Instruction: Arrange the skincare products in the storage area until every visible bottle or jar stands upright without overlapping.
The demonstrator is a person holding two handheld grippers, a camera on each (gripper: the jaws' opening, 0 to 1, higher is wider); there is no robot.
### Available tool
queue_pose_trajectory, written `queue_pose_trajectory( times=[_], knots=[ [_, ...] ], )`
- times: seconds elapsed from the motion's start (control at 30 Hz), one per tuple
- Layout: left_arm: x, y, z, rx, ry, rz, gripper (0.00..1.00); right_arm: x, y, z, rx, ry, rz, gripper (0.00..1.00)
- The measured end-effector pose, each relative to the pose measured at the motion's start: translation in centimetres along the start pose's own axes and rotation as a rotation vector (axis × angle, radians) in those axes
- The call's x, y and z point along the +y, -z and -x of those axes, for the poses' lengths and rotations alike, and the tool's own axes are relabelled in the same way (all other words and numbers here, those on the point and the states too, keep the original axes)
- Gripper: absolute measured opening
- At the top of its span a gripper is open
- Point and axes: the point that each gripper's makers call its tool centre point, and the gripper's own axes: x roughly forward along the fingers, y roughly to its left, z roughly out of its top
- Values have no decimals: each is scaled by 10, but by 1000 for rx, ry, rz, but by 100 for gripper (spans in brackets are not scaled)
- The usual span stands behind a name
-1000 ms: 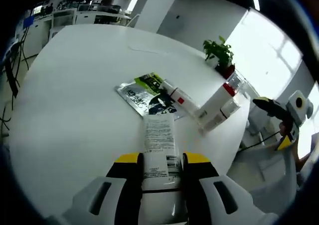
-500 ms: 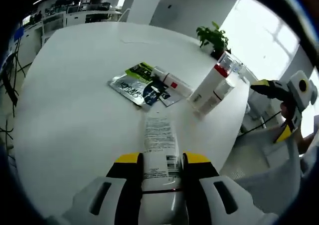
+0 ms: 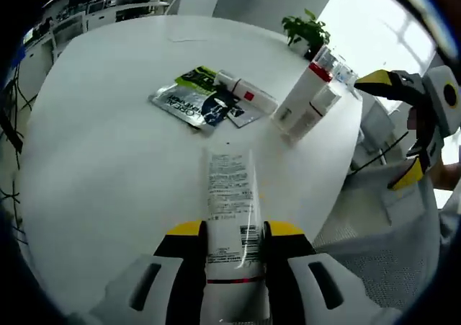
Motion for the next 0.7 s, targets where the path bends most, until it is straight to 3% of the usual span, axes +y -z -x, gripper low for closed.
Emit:
queue_pose_trajectory(
  times=[0.2, 0.7],
  knots=[
    [1, 1, 1, -5, 35, 39, 27, 3, 6, -12, 55, -23, 68, 57],
    [-4, 11, 4, 31, 94, 69, 27, 13, 5, -59, 116, -91, 154, 53]
  ],
)
